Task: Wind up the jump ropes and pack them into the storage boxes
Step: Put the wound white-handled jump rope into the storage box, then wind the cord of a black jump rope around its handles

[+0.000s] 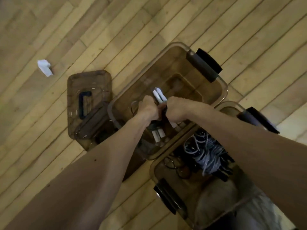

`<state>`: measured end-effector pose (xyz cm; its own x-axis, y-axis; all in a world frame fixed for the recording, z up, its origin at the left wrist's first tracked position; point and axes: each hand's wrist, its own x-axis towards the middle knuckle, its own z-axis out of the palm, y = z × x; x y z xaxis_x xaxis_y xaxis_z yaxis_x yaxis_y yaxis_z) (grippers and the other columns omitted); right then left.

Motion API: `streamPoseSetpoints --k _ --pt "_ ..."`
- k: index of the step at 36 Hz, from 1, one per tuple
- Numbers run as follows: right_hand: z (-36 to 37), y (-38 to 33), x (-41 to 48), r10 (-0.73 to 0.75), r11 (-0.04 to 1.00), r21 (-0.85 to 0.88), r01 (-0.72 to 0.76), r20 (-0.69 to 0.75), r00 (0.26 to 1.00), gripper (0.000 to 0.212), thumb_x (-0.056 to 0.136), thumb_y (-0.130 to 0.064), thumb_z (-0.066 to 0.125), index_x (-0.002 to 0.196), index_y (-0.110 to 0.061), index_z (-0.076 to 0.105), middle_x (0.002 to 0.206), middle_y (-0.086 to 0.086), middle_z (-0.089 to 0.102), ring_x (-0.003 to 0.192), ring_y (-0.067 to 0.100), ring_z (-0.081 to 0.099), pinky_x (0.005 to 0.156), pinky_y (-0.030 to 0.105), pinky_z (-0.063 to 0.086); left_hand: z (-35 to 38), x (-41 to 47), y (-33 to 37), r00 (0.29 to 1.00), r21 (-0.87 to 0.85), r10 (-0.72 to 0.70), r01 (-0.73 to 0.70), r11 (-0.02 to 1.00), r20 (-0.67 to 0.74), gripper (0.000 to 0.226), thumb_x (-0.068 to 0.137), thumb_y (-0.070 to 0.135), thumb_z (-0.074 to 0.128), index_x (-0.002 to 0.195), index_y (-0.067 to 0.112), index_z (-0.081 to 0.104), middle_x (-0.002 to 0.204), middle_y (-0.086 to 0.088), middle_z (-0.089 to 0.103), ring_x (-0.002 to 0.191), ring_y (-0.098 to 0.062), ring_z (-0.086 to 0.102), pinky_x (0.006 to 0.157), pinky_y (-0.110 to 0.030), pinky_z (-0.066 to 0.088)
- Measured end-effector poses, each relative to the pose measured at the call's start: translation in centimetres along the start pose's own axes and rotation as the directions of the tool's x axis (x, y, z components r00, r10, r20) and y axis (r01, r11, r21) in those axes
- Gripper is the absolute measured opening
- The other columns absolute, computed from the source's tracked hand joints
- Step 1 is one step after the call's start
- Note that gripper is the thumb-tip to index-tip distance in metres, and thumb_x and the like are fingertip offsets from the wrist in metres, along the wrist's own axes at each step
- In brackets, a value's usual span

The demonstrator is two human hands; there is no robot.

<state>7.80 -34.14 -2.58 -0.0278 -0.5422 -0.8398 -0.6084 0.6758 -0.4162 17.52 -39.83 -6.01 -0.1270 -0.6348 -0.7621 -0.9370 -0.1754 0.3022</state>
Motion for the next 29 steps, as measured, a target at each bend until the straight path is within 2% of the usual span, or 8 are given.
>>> streamPoseSetpoints --k 3,6,10,14,17,22,26,29 --pt "0.1 -0.5 0.7 -0.041 0.998 -0.043 0.042 0.011 0.999 0.053 0.1 0.003 0.044 0.152 0.0 0.032 0.111 0.009 0.041 0.076 0.02 0.051 0.062 0.028 0.043 0.2 0.3 0.8 0.993 0.003 0.0 0.0 1.0 -0.12 0.038 0.098 0.011 0.057 0.132 -0.006 0.054 0.137 -0.024 0.053 0.127 -0.041 0.051 0.104 -0.044 0.045" --pt "0.0 -0.5 0.1 -0.049 0.998 -0.035 0.05 0.033 0.998 0.055 0.099 0.002 0.047 0.152 -0.004 0.033 0.112 0.013 0.055 0.076 0.02 0.053 0.063 0.027 0.043 0.2 -0.7 1.7 0.969 -0.005 0.017 -0.019 1.0 -0.246 0.027 0.103 0.01 0.046 0.121 -0.003 0.062 0.124 -0.018 0.062 0.116 -0.035 0.059 0.094 -0.038 0.048" --pt "-0.7 0.4 -2.5 -0.048 0.995 0.089 0.053 -0.062 0.997 0.05 0.101 -0.003 0.047 0.15 -0.012 0.039 0.145 0.008 0.05 0.11 0.026 0.057 0.08 0.027 0.044 -0.2 -2.3 2.4 0.984 0.049 0.006 0.003 0.999 -0.175 0.027 0.092 0.017 0.069 0.115 0.003 0.066 0.117 -0.016 0.065 0.107 -0.031 0.062 0.076 -0.031 0.047" --pt "-2.0 0.7 -6.0 -0.073 0.98 0.164 0.112 -0.228 0.971 0.039 0.099 -0.013 0.053 0.138 -0.014 0.052 0.135 0.009 0.058 0.113 0.028 0.058 0.091 0.035 0.052 -2.8 -4.4 3.2 0.984 0.065 -0.032 0.044 0.997 -0.173 0.017 0.088 0.011 0.072 0.101 0.001 0.067 0.099 -0.014 0.071 0.077 -0.026 0.072 0.054 -0.033 0.059" --pt "-4.1 1.9 -11.4 -0.057 0.985 0.139 0.105 -0.311 0.949 0.038 0.1 -0.017 0.052 0.138 -0.016 0.055 0.138 0.008 0.058 0.121 0.026 0.058 0.094 0.032 0.049 -5.3 -8.2 5.5 0.979 0.137 0.106 -0.082 0.987 -0.173 0.013 0.093 0.01 0.059 0.093 -0.001 0.066 0.086 -0.018 0.07 0.069 -0.029 0.071 0.065 -0.04 0.062" --pt "-7.9 5.0 -26.5 -0.027 0.982 0.159 0.101 -0.412 0.911 0.034 0.103 -0.019 0.047 0.135 -0.017 0.059 0.13 0.004 0.061 0.115 0.021 0.058 0.091 0.03 0.048 -8.3 -19.7 12.3 0.845 0.294 0.499 -0.435 0.851 -0.192 0.02 0.101 0.024 0.053 0.095 0.01 0.065 0.079 0.002 0.061 0.066 -0.01 0.054 0.052 -0.023 0.036" --pt "-8.0 9.2 -37.2 0.079 0.944 0.316 0.092 -0.489 0.869 0.021 0.101 -0.02 0.056 0.12 -0.023 0.064 0.11 -0.002 0.067 0.099 0.018 0.064 0.083 0.035 0.055 -7.0 -28.5 16.6 0.713 0.168 0.698 -0.681 0.713 -0.074 0.019 0.098 0.031 0.06 0.107 0.019 0.07 0.102 0.003 0.068 0.093 -0.014 0.061 0.074 -0.023 0.043" --pt "-5.4 13.1 -47.1 0.211 0.849 0.511 0.133 -0.559 0.801 0.016 0.099 -0.022 0.062 0.114 -0.016 0.068 0.104 0.004 0.074 0.097 0.025 0.072 0.083 0.039 0.059 -3.1 -37.7 18.9 0.523 0.063 0.852 -0.851 0.522 0.0 0.014 0.098 0.03 0.061 0.105 0.022 0.071 0.096 0.008 0.069 0.09 -0.009 0.062 0.077 -0.022 0.045"
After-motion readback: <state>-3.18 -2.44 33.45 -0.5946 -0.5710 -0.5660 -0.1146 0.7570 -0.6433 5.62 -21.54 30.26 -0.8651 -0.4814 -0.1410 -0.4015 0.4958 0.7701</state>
